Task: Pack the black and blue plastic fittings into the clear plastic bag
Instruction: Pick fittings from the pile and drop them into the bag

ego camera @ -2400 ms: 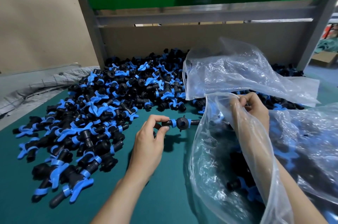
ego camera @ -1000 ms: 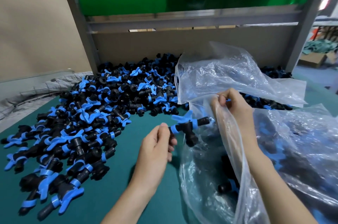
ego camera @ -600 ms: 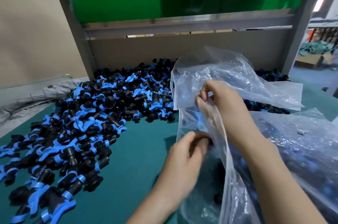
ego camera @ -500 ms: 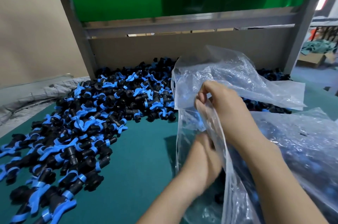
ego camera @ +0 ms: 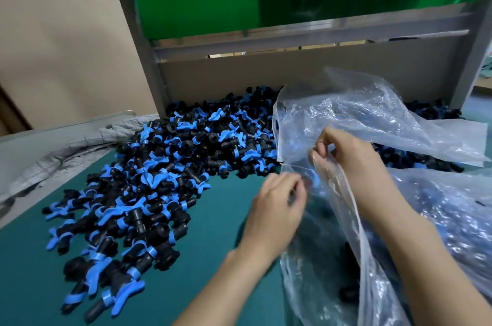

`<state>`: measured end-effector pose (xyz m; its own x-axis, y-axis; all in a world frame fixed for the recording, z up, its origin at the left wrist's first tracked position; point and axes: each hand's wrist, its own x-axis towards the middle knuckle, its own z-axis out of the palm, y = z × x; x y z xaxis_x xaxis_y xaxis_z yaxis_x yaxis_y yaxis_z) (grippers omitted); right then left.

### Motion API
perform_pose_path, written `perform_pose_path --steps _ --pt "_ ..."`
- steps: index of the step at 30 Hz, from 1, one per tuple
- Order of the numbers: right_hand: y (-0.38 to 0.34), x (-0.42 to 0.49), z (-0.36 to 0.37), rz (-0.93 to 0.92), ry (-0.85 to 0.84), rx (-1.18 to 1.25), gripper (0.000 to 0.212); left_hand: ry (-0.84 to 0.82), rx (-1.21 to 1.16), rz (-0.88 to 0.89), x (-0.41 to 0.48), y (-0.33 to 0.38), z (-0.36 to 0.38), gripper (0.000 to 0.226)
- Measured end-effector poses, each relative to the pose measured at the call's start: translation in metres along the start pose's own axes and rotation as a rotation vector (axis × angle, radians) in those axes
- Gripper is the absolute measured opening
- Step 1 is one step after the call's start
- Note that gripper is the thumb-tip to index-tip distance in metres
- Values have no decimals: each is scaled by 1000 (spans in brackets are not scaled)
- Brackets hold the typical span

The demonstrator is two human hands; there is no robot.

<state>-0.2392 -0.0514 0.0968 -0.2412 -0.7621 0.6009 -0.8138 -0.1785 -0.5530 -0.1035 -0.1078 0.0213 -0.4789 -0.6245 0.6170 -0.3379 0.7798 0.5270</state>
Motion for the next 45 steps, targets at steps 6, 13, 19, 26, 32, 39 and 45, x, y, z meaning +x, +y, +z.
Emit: perform_pose_path --steps 6,13,19,26,32,39,45 --pt "5 -7 12 48 -117 -92 23 127 193 -471 -12 -78 -27 30" --pt "17 -9 18 94 -148 -135 24 22 455 -471 26 -106 -11 65" --pt "26 -13 22 139 -156 -103 23 -75 588 -390 58 -125 -2 75" --pt "32 -13 24 158 -153 -60 25 0 521 -363 53 -121 -9 37" --pt "31 -13 22 168 -174 -62 25 -7 477 -329 18 -103 -22 33" --pt "29 -15 23 179 -186 -90 26 158 374 -227 -10 -83 -37 30" --pt "34 -14 24 189 -177 -93 25 419 -306 -518 -5 -73 -36 23"
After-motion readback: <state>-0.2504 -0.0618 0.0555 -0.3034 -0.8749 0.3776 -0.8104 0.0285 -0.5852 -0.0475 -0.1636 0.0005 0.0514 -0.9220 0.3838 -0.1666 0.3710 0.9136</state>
